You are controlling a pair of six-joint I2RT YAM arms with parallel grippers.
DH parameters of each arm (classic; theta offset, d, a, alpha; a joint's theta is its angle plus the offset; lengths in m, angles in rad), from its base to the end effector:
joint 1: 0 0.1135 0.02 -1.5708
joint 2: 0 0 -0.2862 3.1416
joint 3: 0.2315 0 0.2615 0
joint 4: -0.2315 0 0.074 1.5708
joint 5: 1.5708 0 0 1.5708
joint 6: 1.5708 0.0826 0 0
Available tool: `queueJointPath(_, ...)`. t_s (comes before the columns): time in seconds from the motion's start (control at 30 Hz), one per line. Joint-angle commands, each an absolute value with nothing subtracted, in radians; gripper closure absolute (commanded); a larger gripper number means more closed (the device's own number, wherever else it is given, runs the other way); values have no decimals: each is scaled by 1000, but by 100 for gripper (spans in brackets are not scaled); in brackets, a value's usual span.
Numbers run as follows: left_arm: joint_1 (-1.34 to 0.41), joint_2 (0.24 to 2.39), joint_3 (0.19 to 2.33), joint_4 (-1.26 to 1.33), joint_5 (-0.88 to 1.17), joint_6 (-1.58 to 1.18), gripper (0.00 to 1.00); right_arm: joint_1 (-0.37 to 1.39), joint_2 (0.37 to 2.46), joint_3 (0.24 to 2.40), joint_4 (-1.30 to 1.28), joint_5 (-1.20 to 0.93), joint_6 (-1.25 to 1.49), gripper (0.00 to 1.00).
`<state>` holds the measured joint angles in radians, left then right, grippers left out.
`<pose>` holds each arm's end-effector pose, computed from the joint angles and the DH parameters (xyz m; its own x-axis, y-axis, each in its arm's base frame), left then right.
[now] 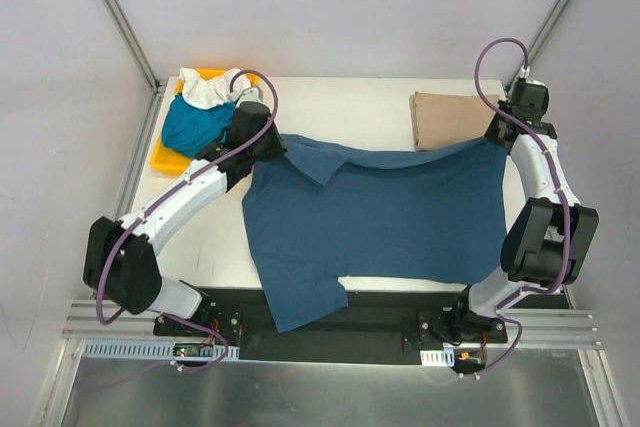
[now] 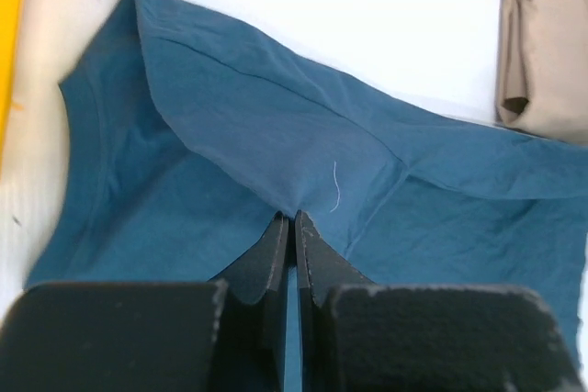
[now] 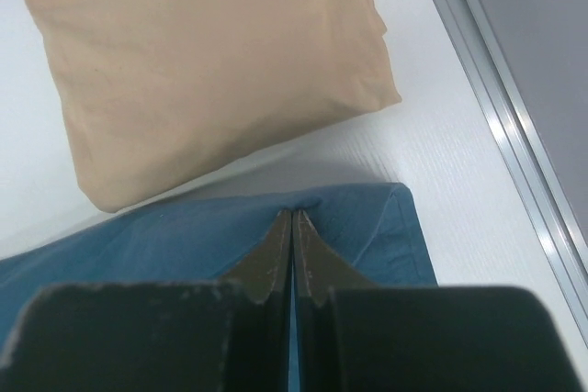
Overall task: Fold and stack the t-shirts
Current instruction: Fold the tshirt
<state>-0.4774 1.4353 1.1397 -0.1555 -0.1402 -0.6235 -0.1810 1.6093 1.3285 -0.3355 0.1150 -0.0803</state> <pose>0.3450 -0.1655 0.3124 -0.5148 -0.3846 -0.7662 0.0526 0.8779 -0.4760 0.4110 -0.0848 0.2964 -0.5885 0.0267 -0.8081 0.2245 0.9656 -0.1316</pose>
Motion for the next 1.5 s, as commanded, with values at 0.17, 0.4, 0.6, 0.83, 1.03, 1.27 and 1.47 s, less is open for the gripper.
queueJointPath(0.17, -558, 1269, 1049, -251, -215, -794, 100, -192, 1614, 1397, -370, 104, -132, 99)
queueJointPath(0.4, -606, 1181, 977, -287, -201, -841, 100, -198, 1623, 1405, -379, 118, -138, 99)
queueJointPath(0.6, -629, 1160, 887, -301, -130, -900, 100, -206, 1623, 1372, -394, 178, -141, 99)
queueJointPath(0.83, -630, 1160, 810, -308, -38, -893, 95, -215, 1637, 1318, -405, 198, -120, 97)
queueJointPath(1.03, -630, 1117, 735, -319, 75, -842, 57, -216, 1628, 1230, -445, 301, -66, 91)
queueJointPath(1.27, -630, 1068, 756, -322, 86, -740, 1, -218, 1600, 1238, -563, 302, -3, 19)
queueJointPath(1.47, -624, 1201, 888, -321, 49, -667, 1, -203, 1505, 1230, -574, 41, -2, 4)
